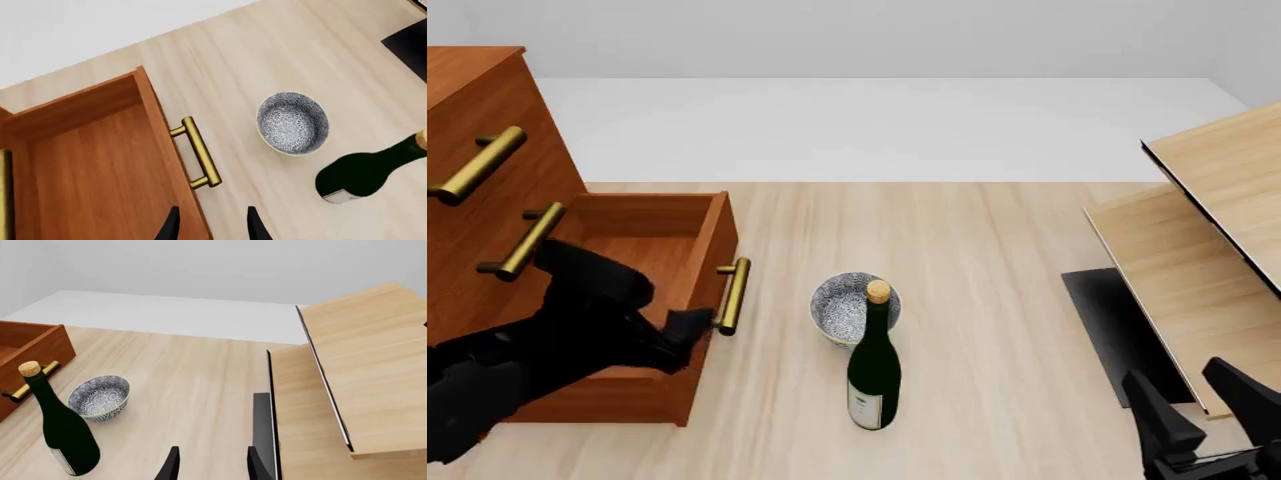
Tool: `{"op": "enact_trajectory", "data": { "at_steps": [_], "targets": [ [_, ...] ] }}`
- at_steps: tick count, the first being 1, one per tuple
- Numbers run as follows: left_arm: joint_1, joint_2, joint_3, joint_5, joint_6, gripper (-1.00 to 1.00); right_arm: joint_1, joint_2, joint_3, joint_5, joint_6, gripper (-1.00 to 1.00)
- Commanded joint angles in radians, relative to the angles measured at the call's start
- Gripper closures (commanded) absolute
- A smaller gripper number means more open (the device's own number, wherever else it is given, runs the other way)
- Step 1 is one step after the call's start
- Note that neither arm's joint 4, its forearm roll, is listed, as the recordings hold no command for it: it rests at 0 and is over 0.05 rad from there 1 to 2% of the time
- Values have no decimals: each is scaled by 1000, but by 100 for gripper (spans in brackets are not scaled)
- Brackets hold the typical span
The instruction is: Put the wine bottle in the bottom drawer of the cabinet.
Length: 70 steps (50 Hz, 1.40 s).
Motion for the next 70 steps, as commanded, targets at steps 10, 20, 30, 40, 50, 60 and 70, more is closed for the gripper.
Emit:
{"op": "enact_trajectory", "data": {
  "at_steps": [10,20,30,40,50,60,70],
  "targets": [
    [-76,-247,-113,192,2,-100,6,23,0,-22,0,-100],
    [-164,-322,-149,177,0,-100,7,24,0,-23,-1,-100],
    [-244,-331,-166,116,6,-100,8,20,0,-17,0,-100],
    [-332,-261,-196,45,-5,-100,6,10,0,-9,-1,-100],
    [-401,-192,-227,-24,-8,-100,9,-6,0,8,-2,-100],
    [-459,-118,-240,-85,-17,-100,8,-8,0,10,1,-100],
    [-495,-48,-258,-126,-10,-100,9,-14,0,18,1,-100]
  ]
}}
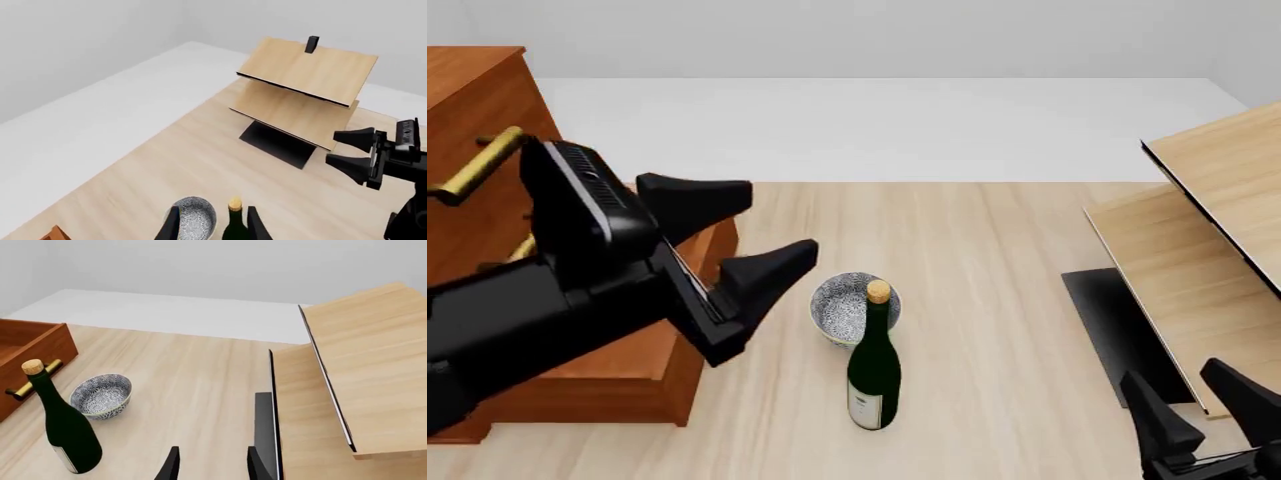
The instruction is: Put the wine bottle in the bottom drawer of the cabinet.
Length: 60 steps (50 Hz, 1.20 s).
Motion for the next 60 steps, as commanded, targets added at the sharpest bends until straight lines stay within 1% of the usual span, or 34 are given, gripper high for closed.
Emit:
{"op": "enact_trajectory", "data": {
  "at_steps": [1,8,10,16,21,29,32,37,60],
  "targets": [
    [-49,79,-19,-56,4,-100,1,-12,0,13,1,-100],
    [-63,135,-25,-91,12,-100,2,-6,0,8,1,-100],
    [-75,155,-27,-102,0,-100,3,-3,0,7,2,-100],
    [-88,205,-19,-143,-1,-100,4,-6,0,10,2,-100],
    [-92,232,-21,-166,-18,-100,4,0,0,5,3,-100],
    [-86,287,0,-222,-26,-100,5,0,0,8,6,-100],
    [-80,302,11,-242,-37,-100,6,4,0,5,7,-100],
    [-76,326,29,-273,-35,-100,6,4,0,7,8,-100],
    [-75,393,62,-340,-48,-100,5,8,0,6,4,-100]
  ]
}}
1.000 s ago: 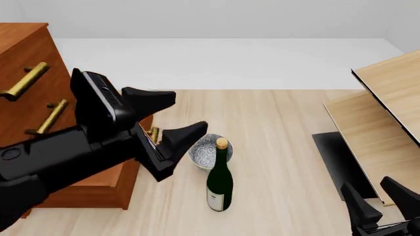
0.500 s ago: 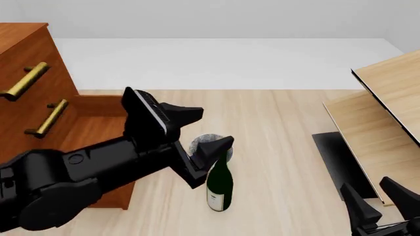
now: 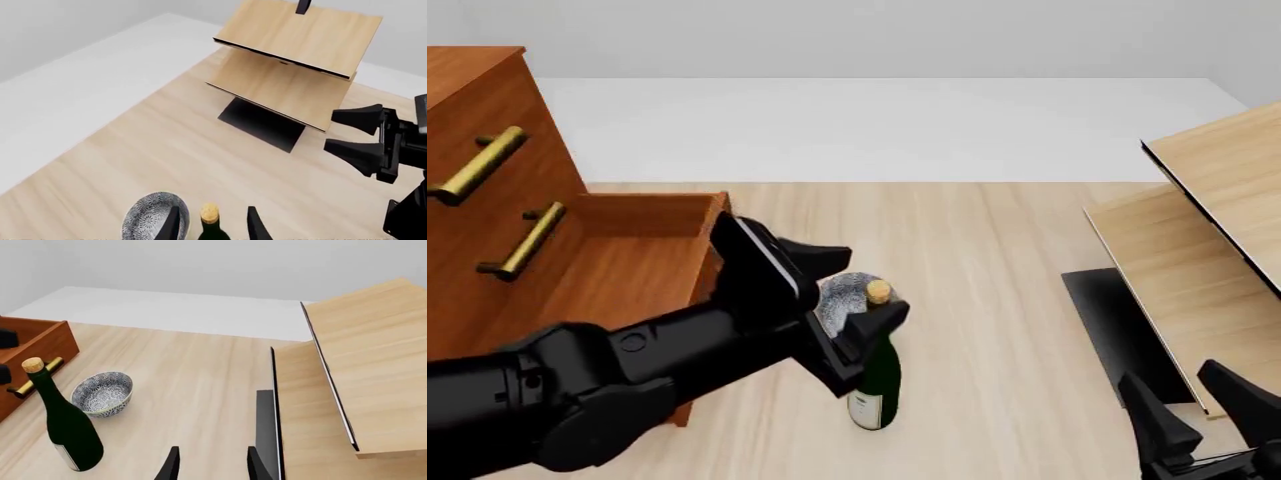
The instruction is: Put the wine bottle in the bottom drawer of the cabinet.
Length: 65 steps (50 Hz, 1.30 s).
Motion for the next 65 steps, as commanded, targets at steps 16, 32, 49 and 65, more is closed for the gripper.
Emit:
{"op": "enact_trajectory", "data": {
  "at_steps": [16,32,49,65],
  "targets": [
    [5,89,47,-95,-11,-100,3,-10,0,12,0,-100],
    [6,123,54,-127,-26,-100,5,-17,0,22,2,-100],
    [3,144,46,-135,-43,-100,7,-12,0,18,0,-100],
    [8,168,30,-136,-52,-100,4,-11,0,14,3,-100]
  ]
}}
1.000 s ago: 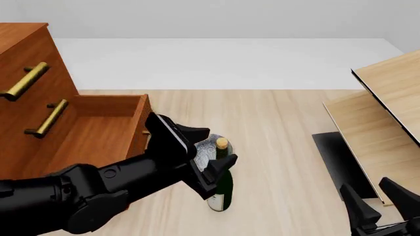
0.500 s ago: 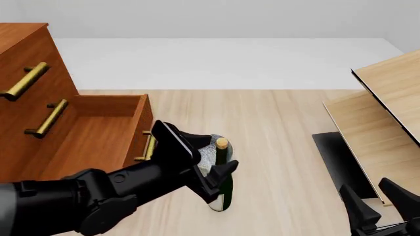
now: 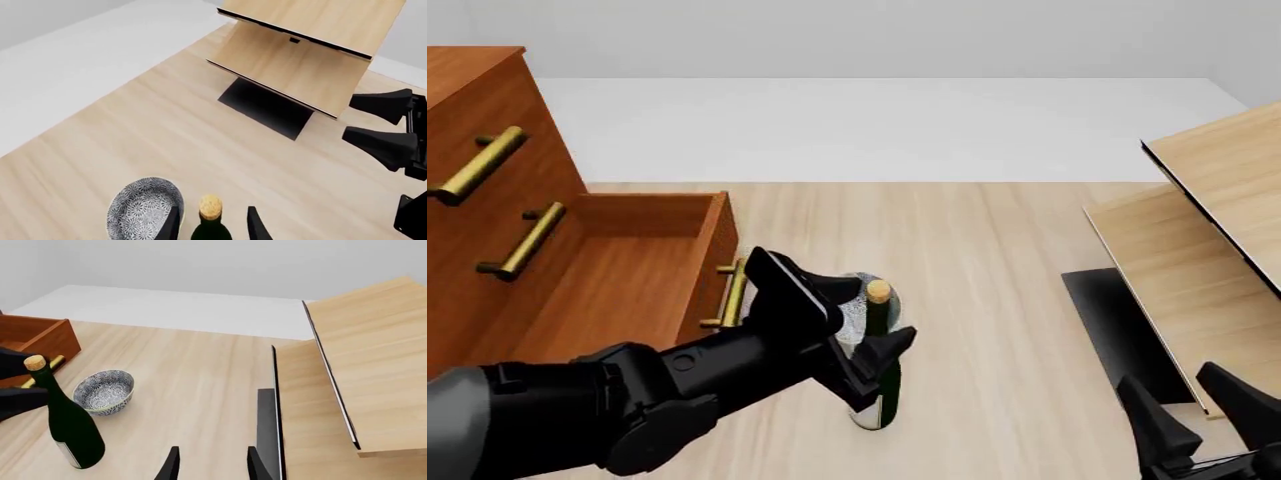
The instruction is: Put the wine bottle in the bottom drawer of the cabinet.
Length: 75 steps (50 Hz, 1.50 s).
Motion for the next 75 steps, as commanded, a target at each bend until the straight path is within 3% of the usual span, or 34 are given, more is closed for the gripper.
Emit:
{"op": "enact_trajectory", "data": {
  "at_steps": [1,2,24,30,52,64,75],
  "targets": [
    [4,9,-10,5,-7,-100,0,7,0,-8,3,-100],
    [5,9,-10,7,-8,100,0,16,0,-15,1,-100],
    [43,-8,-38,78,-28,100,-2,3,0,-3,-1,-100],
    [46,-78,-50,141,-56,100,0,9,0,-6,-2,-100],
    [49,-428,-69,405,0,100,5,22,0,-17,-9,-100],
    [103,-601,-153,596,39,100,7,54,0,-47,-10,-100],
    [155,-665,-219,701,86,100,8,64,0,-56,-7,-100]
  ]
}}
